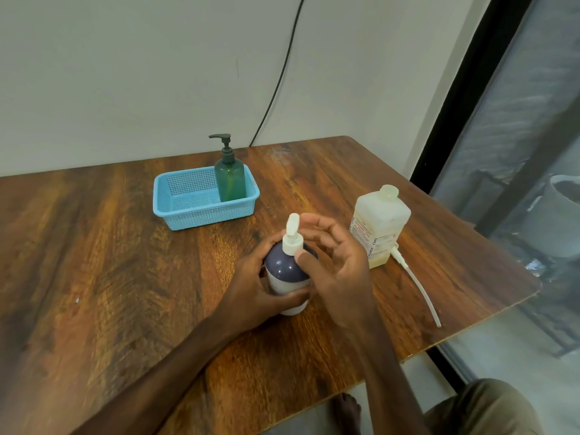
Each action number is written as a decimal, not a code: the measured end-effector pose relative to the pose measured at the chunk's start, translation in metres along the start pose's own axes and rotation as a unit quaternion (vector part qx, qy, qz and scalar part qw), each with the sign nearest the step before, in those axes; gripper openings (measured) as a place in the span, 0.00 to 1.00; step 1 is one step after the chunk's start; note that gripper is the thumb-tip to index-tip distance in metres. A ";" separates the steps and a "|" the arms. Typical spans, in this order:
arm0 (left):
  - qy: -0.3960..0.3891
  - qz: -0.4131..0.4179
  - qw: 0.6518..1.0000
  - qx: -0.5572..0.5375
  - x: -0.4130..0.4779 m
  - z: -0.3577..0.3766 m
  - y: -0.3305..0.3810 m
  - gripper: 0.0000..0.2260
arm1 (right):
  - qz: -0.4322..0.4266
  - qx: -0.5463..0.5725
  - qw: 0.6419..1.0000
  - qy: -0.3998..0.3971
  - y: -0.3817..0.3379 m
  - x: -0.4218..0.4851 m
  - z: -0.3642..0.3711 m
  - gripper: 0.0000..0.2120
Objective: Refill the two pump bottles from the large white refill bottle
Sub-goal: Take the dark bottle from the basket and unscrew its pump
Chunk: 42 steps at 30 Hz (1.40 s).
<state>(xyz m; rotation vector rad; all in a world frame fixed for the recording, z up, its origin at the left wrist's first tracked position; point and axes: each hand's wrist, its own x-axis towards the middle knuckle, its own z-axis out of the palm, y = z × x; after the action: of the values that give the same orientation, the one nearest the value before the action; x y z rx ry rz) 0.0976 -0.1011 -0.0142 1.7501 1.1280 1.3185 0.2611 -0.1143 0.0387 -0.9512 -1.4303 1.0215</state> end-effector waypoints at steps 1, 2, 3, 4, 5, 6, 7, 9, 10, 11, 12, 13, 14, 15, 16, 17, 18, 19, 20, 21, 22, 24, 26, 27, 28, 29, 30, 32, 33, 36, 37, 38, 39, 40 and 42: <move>-0.001 -0.001 1.000 0.004 0.000 0.000 -0.002 0.37 | 0.000 -0.004 1.000 -0.012 0.001 0.000 -0.001 0.26; -0.005 -0.003 1.000 0.006 0.000 -0.001 -0.003 0.37 | -0.006 -0.024 1.000 -0.015 0.000 0.000 0.000 0.28; -0.006 -0.004 1.000 0.010 0.000 -0.001 -0.005 0.37 | -0.015 -0.048 0.999 -0.009 0.000 0.000 0.001 0.29; -0.011 -0.005 1.000 0.010 0.001 -0.001 -0.006 0.37 | -0.021 -0.064 0.998 0.003 -0.001 0.000 0.004 0.29; -0.013 -0.005 1.000 0.008 0.001 -0.001 -0.006 0.37 | -0.025 -0.070 0.997 0.016 -0.003 0.001 0.006 0.29; -0.015 -0.005 1.000 0.000 0.001 -0.002 -0.005 0.38 | -0.027 -0.068 0.997 0.026 -0.004 0.002 0.007 0.28; -0.016 -0.002 1.000 -0.009 0.001 -0.001 -0.004 0.38 | -0.029 -0.064 0.997 0.031 -0.004 0.003 0.008 0.26; -0.011 0.002 1.000 -0.013 0.000 0.000 -0.001 0.38 | -0.020 -0.043 0.999 0.019 -0.004 0.003 0.007 0.25; -0.007 0.002 1.000 -0.012 0.000 0.001 0.002 0.39 | -0.011 -0.023 1.000 -0.001 -0.003 0.002 0.006 0.25; -0.005 0.003 1.000 -0.012 0.000 0.001 0.004 0.39 | -0.004 -0.010 1.000 -0.022 -0.002 0.001 0.004 0.27; -0.005 0.006 1.000 -0.012 0.000 0.001 0.005 0.39 | 0.002 -0.012 0.999 -0.038 -0.002 0.000 0.004 0.29; -0.006 0.008 1.000 -0.008 0.001 0.000 0.005 0.39 | 0.004 -0.030 0.999 -0.042 -0.002 -0.001 0.004 0.31; -0.007 0.010 1.000 -0.003 0.001 -0.001 0.003 0.39 | 0.003 -0.055 0.998 -0.036 -0.003 -0.001 0.004 0.32; -0.009 0.010 1.000 -0.001 0.001 -0.001 0.002 0.39 | -0.003 -0.083 0.996 -0.022 -0.004 -0.001 0.005 0.32; -0.009 0.008 1.000 0.000 0.001 -0.002 0.001 0.39 | -0.007 -0.103 0.995 -0.003 -0.005 -0.001 0.005 0.30; -0.010 0.006 1.000 -0.002 0.001 -0.002 0.000 0.40 | -0.009 -0.119 0.993 0.015 -0.005 -0.001 0.005 0.27; -0.011 0.005 1.000 -0.003 0.000 -0.002 0.001 0.40 | -0.008 -0.127 0.991 0.029 -0.005 -0.001 0.004 0.24; -0.011 0.001 1.000 -0.004 0.000 -0.001 0.004 0.39 | -0.003 -0.132 0.991 0.035 -0.006 0.000 0.003 0.22; -0.011 -0.001 1.000 -0.005 -0.001 0.000 0.007 0.39 | -0.001 -0.137 0.990 0.032 -0.006 0.001 0.002 0.20; -0.010 -0.002 1.000 -0.007 -0.001 0.000 0.009 0.38 | -0.007 -0.150 0.988 0.028 -0.008 0.001 0.002 0.19; -0.010 -0.001 1.000 -0.006 -0.001 0.001 0.010 0.38 | -0.019 -0.163 0.986 0.025 -0.012 0.003 0.001 0.19; -0.006 0.002 1.000 -0.003 0.000 0.000 0.006 0.40 | -0.046 -0.172 0.984 0.029 -0.021 0.006 -0.002 0.18; 0.000 0.006 1.000 0.002 0.000 0.000 0.004 0.41 | -0.061 -0.177 0.982 0.039 -0.030 0.011 -0.007 0.17; 0.003 0.006 1.000 0.003 0.000 0.000 0.004 0.40 | -0.062 -0.185 0.980 0.044 -0.032 0.013 -0.009 0.17; 0.004 0.007 1.000 0.003 0.000 0.000 0.005 0.40 | -0.061 -0.191 0.979 0.043 -0.033 0.014 -0.010 0.18; 0.003 0.007 1.000 0.003 0.000 0.000 0.006 0.40 | -0.057 -0.197 0.978 0.031 -0.032 0.014 -0.011 0.18; 0.000 0.005 1.000 0.002 -0.001 0.000 0.005 0.40 | -0.049 -0.209 0.977 0.009 -0.031 0.014 -0.010 0.18; -0.005 0.001 1.000 -0.003 0.000 0.001 0.003 0.39 | -0.042 -0.236 0.970 -0.032 -0.028 0.012 -0.008 0.17; -0.005 0.000 1.000 -0.002 0.000 0.001 0.003 0.39 | -0.046 -0.240 0.969 -0.031 -0.026 0.011 -0.008 0.16; -0.005 0.001 1.000 0.005 0.001 0.001 0.003 0.40 | -0.058 -0.241 0.969 0.009 -0.028 0.011 -0.008 0.15; -0.003 0.001 1.000 0.006 0.000 0.000 0.003 0.39 | -0.060 -0.241 0.969 0.000 -0.029 0.010 -0.008 0.14; -0.002 0.000 1.000 0.007 0.000 0.000 0.003 0.39 | -0.057 -0.239 0.969 -0.019 -0.029 0.009 -0.008 0.14; 0.000 -0.001 1.000 0.007 0.000 0.000 0.003 0.39 | -0.051 -0.235 0.970 -0.037 -0.031 0.009 -0.007 0.14; 0.000 0.001 1.000 0.007 0.000 0.000 0.003 0.39 | -0.047 -0.229 0.971 -0.042 -0.032 0.009 -0.007 0.14; 0.006 0.012 1.000 0.005 0.000 0.001 0.005 0.39 | -0.052 -0.209 0.976 -0.017 -0.039 0.014 -0.010 0.15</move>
<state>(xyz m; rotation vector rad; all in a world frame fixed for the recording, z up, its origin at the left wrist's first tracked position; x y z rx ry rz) 0.0999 -0.1032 -0.0100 1.7710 1.1259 1.3419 0.2686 -0.1127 0.0807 -1.1479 -1.7447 0.6724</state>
